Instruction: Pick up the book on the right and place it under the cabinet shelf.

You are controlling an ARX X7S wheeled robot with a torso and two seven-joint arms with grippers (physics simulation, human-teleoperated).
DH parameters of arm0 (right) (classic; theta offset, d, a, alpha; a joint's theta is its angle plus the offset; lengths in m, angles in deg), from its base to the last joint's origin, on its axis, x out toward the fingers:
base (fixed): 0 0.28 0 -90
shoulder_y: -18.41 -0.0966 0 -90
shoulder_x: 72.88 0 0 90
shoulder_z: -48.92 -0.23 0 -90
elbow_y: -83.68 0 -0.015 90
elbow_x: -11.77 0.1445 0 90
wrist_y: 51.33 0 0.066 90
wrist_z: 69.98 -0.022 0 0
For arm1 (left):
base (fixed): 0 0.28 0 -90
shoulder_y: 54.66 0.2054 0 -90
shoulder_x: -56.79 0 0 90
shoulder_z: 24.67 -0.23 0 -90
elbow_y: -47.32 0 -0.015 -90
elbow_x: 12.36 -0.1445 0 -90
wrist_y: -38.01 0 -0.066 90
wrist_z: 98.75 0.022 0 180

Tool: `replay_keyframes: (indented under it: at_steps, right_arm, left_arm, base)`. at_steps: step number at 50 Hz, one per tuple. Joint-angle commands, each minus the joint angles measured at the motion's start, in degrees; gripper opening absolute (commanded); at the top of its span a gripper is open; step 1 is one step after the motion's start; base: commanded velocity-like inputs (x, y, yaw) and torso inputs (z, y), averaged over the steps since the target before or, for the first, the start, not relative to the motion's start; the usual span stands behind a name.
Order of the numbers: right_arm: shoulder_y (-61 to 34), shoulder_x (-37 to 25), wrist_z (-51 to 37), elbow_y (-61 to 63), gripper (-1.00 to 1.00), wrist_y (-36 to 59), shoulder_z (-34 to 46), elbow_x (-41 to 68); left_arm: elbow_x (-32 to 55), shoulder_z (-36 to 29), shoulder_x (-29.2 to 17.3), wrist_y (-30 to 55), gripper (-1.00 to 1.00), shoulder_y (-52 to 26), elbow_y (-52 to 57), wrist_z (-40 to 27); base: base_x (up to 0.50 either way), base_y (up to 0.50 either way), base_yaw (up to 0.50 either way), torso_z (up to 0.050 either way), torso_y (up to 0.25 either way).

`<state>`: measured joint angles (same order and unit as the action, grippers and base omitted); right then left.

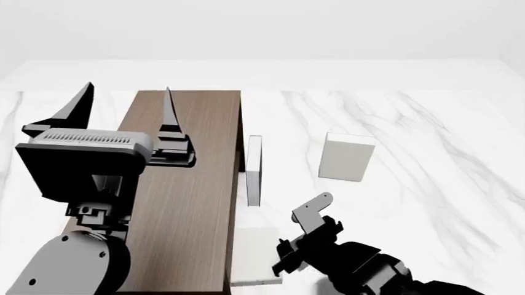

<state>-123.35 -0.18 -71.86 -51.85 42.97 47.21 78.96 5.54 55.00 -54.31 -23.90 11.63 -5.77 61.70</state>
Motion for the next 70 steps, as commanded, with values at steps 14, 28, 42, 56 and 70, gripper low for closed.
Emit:
replay_keyframes:
  at_steps: [14, 28, 42, 56, 70]
  right_arm:
    - [1.97, 3.88, 4.04, 4.83, 1.0, 2.85, 5.04, 1.99]
    - [1.41, 2.7, 3.87, 10.43, 1.0, 4.56, 5.34, 2.58]
    - [1.73, 4.72, 5.59, 8.93, 1.0, 4.33, 5.29, 2.29]
    - [1.95, 5.04, 5.51, 8.31, 1.0, 3.29, 4.48, 2.19]
    - [0.97, -1.96, -0.52, 17.34, 1.0, 3.83, 3.47, 2.89]
  left_arm:
    - [0.85, 0.49, -0.45, 0.21, 1.0, 0.06, 0.86, -0.56]
    - [1.19, 0.47, -0.58, -0.02, 1.0, 0.02, 0.8, -0.67]
    - [1.69, 0.61, -0.77, 0.0, 1.0, 0.0, 1.08, -0.86]
    - [1.83, 0.5, -1.0, 0.02, 1.0, -0.01, 1.37, -1.16]
    - [2.12, 0.56, -1.28, 0.18, 1.0, 0.05, 2.17, -1.55]
  base:
    - [0.0, 0.0, 0.0, 0.0, -0.004]
    - [0.0, 0.0, 0.0, 0.0, -0.002]
    - [0.0, 0.0, 0.0, 0.0, -0.003]
    - [0.0, 0.0, 0.0, 0.0, -0.005]
    - [0.0, 0.0, 0.0, 0.0, -0.001]
